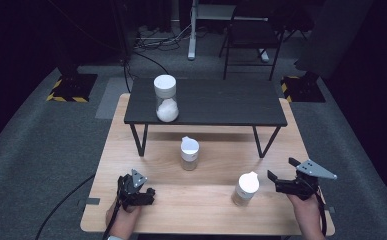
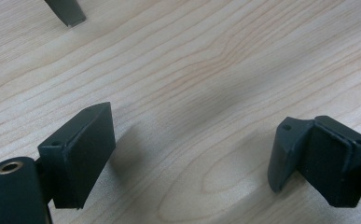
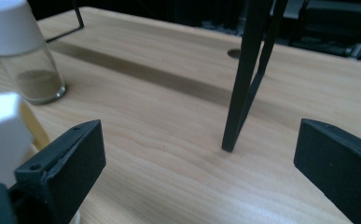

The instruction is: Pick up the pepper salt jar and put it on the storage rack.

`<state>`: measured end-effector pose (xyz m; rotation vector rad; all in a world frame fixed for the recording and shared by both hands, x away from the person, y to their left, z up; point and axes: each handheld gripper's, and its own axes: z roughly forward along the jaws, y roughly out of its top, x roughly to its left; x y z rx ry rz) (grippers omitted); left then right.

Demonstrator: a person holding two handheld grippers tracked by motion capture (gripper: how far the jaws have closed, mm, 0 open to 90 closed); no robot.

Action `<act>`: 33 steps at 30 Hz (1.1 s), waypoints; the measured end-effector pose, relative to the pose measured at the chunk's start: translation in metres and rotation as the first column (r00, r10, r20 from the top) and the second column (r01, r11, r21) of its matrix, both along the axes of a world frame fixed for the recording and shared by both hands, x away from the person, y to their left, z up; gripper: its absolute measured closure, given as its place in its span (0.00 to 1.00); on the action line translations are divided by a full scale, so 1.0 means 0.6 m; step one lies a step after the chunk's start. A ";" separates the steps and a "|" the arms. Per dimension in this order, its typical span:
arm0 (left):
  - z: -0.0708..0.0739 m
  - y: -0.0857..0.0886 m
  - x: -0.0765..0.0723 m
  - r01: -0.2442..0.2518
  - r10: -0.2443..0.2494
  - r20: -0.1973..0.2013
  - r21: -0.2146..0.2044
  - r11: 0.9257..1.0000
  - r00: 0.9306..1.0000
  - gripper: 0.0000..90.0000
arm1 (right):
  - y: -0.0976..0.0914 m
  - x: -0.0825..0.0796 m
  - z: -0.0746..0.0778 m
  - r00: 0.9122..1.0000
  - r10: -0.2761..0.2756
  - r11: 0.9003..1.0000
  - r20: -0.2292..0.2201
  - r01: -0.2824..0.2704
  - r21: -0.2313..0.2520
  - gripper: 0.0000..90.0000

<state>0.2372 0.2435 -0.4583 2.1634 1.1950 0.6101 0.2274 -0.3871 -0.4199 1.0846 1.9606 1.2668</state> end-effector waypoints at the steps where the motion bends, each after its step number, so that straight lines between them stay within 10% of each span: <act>1: 0.000 0.000 0.001 0.000 0.000 -0.001 0.000 1.000 1.000 0.13 | 0.001 -0.003 0.002 1.000 0.002 1.000 0.013 -0.002 -0.001 0.02; 33: 0.000 0.000 0.001 -0.003 0.003 -0.002 0.000 1.000 1.000 0.12 | 0.130 -0.014 0.073 0.987 0.135 0.989 0.089 -0.140 0.056 0.02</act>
